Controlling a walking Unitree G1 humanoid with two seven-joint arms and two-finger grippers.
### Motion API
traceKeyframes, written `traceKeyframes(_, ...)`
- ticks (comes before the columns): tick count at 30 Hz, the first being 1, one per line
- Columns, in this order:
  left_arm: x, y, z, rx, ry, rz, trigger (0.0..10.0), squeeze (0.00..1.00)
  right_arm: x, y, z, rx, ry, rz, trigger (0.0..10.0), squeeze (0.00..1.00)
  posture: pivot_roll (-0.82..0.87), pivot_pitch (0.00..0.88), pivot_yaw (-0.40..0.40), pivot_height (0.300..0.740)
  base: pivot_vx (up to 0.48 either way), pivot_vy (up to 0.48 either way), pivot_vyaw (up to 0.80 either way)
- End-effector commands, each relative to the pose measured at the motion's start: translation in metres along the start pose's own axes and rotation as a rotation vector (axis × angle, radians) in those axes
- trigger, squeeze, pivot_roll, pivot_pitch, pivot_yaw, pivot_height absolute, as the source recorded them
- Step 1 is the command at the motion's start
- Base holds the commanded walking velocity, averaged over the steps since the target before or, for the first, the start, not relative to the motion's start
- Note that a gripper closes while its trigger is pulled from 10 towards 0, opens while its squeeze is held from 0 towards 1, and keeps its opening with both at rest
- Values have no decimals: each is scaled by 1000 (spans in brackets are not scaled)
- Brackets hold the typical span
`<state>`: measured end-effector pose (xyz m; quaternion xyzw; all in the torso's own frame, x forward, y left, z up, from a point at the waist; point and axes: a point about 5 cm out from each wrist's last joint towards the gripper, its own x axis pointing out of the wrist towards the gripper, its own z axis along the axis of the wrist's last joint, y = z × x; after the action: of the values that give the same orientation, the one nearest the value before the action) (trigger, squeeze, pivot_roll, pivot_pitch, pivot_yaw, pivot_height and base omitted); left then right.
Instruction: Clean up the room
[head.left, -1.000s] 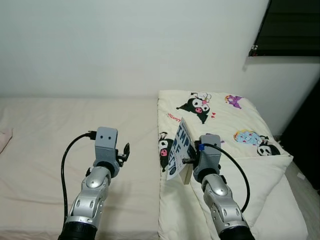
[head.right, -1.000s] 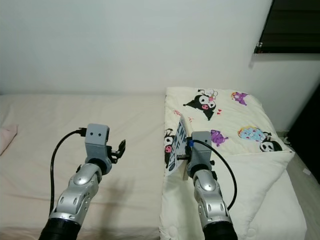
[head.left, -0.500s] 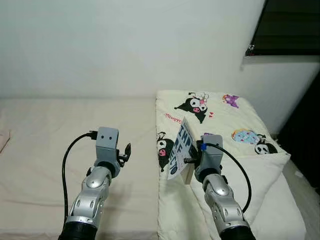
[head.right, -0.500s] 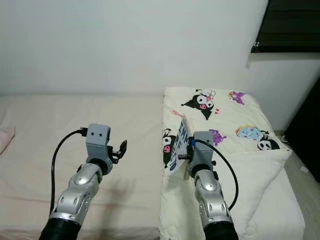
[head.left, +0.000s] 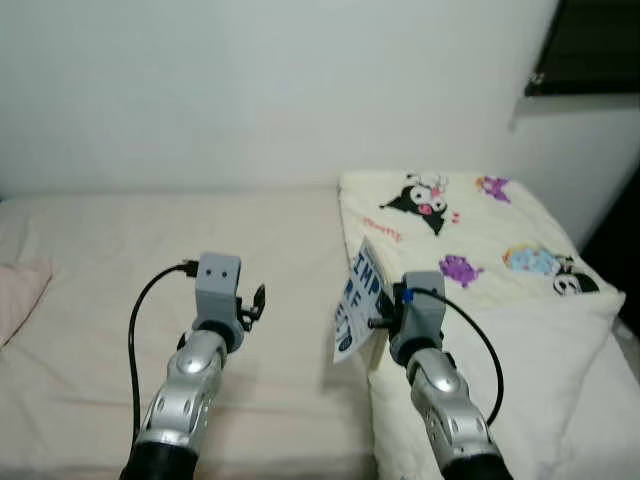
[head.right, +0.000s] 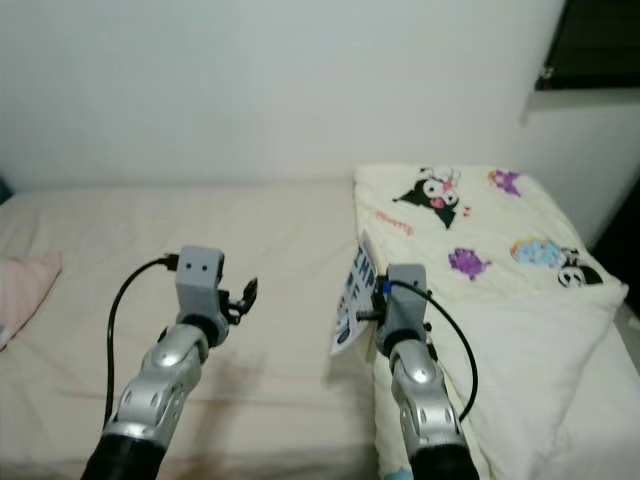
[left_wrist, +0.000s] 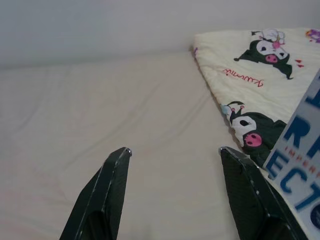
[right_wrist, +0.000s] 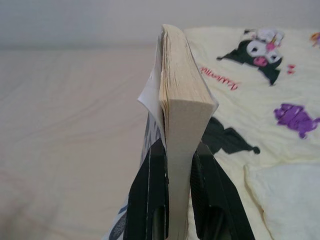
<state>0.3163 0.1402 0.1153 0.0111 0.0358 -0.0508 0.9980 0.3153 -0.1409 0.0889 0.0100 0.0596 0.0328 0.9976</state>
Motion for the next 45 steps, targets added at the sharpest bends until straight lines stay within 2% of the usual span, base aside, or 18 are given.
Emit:
traceKeyframes(1, -1, 4, -3, 2, 10, 10, 10000, 0, 0, 3, 4, 7, -22, 8, 10000, 0, -2, 6, -38, 740, 0, 476, 0)
traceKeyframes(12, -2, 4, -3, 1, 10, 11, 10000, 0, 0, 6, 5, -30, -26, 35, 10000, 0, 0, 4, -42, 740, 0, 474, 0)
traceKeyframes(17, -3, 4, -4, 0, 10, 12, 10000, 0, 0, 9, 5, -37, -27, 49, 10000, 0, 1, 1, -45, 740, 0, 475, 800)
traceKeyframes(24, -4, 5, -4, 0, 10, 12, 10000, 0, 1, 10, 5, -33, -26, 49, 10000, 0, 2, 0, -46, 740, 0, 474, 800)
traceKeyframes(26, -4, 5, -4, 1, 10, 12, 10000, 0, 0, 8, 4, 9, -25, 33, 10000, 0, 3, 0, -44, 740, 0, 472, 0)
traceKeyframes(32, -4, 5, -4, 4, 11, 8, 10000, 0, 0, 6, 4, 10, -24, 23, 10000, 0, 3, 0, -42, 740, 0, 466, 0)
traceKeyframes(33, -3, 3, -3, 41, 15, -15, 10000, 0, 0, 6, 4, 11, -25, 23, 10000, 0, 4, 0, -39, 740, 0, 0, 0)
traceKeyframes(35, -3, 2, -3, 63, 18, -24, 10000, 0, 0, 6, 3, 13, -26, 23, 10000, 0, 5, 0, -37, 740, 0, -240, 0)
traceKeyframes(45, -2, -2, -1, 77, 12, -30, 10000, 0, -2, 5, 2, 26, -28, 9, 10000, 0, 7, 0, -25, 740, 0, -480, 0)
